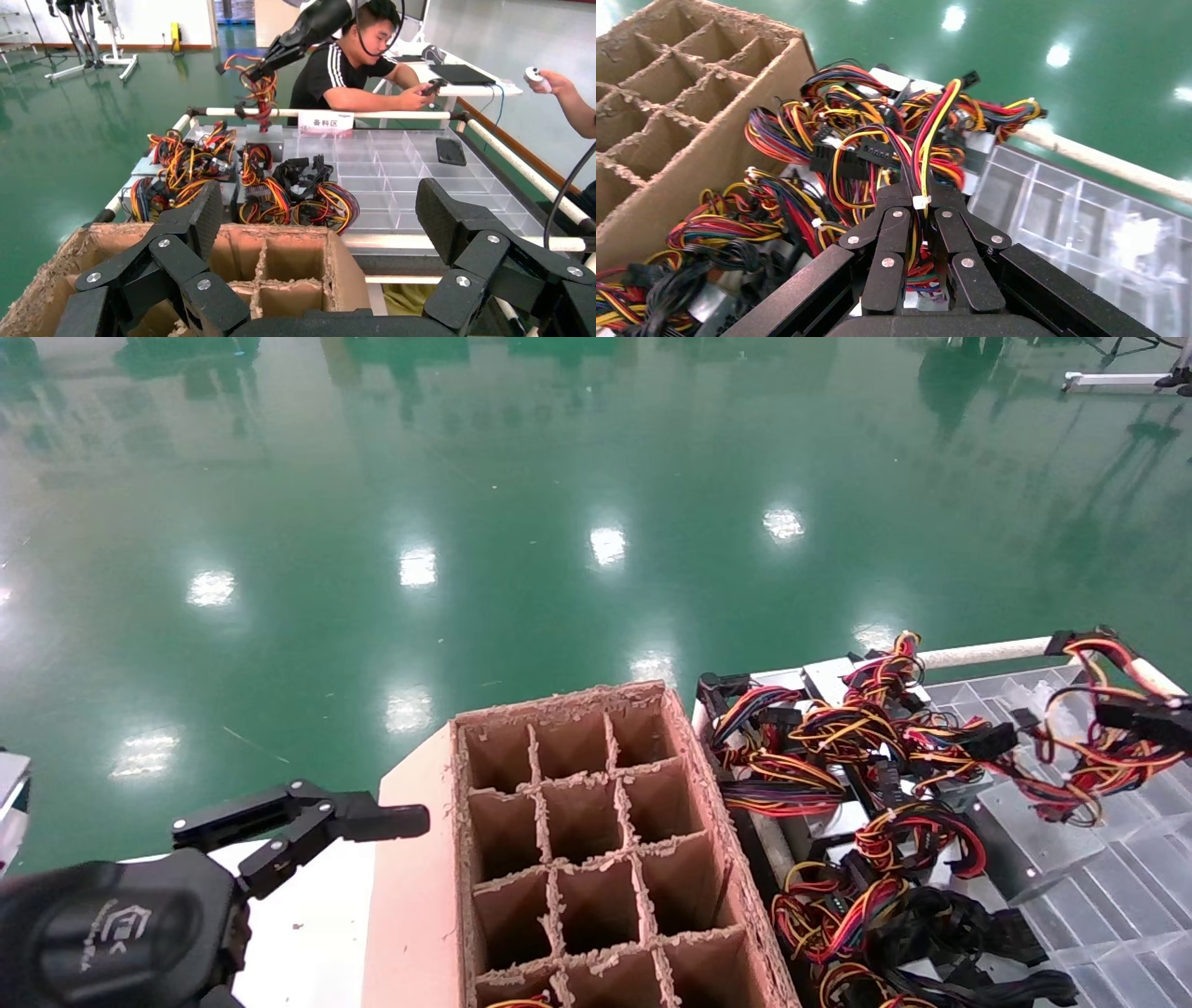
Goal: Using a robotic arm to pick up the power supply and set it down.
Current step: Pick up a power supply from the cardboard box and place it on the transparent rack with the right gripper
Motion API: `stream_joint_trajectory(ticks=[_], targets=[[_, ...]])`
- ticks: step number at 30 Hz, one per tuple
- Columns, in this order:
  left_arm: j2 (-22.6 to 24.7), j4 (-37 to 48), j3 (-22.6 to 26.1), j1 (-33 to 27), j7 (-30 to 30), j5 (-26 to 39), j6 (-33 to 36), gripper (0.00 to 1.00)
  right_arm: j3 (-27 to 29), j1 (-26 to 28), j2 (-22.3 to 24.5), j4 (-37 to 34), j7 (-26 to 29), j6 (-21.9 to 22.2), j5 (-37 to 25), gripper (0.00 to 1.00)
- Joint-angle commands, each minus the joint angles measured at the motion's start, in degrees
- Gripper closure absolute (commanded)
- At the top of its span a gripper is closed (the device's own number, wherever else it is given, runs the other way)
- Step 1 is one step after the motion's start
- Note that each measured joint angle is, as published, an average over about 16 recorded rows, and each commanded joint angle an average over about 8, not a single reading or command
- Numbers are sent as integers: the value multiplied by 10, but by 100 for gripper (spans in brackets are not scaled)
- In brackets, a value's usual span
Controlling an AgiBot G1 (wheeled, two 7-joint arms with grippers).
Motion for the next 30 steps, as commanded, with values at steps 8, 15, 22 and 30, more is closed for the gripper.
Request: stream_joint_trajectory(ticks=[8,15,22,30], targets=[[0,0,0,0,0,0,0,0,13,-28,-13,-30,-1,0,19,100],[0,0,0,0,0,0,0,0,24,-50,-15,-52,-4,-2,33,100],[0,0,0,0,0,0,0,0,45,-72,-10,-84,-5,-7,54,100],[0,0,0,0,0,0,0,0,106,-115,-11,-168,-13,-11,107,100]])
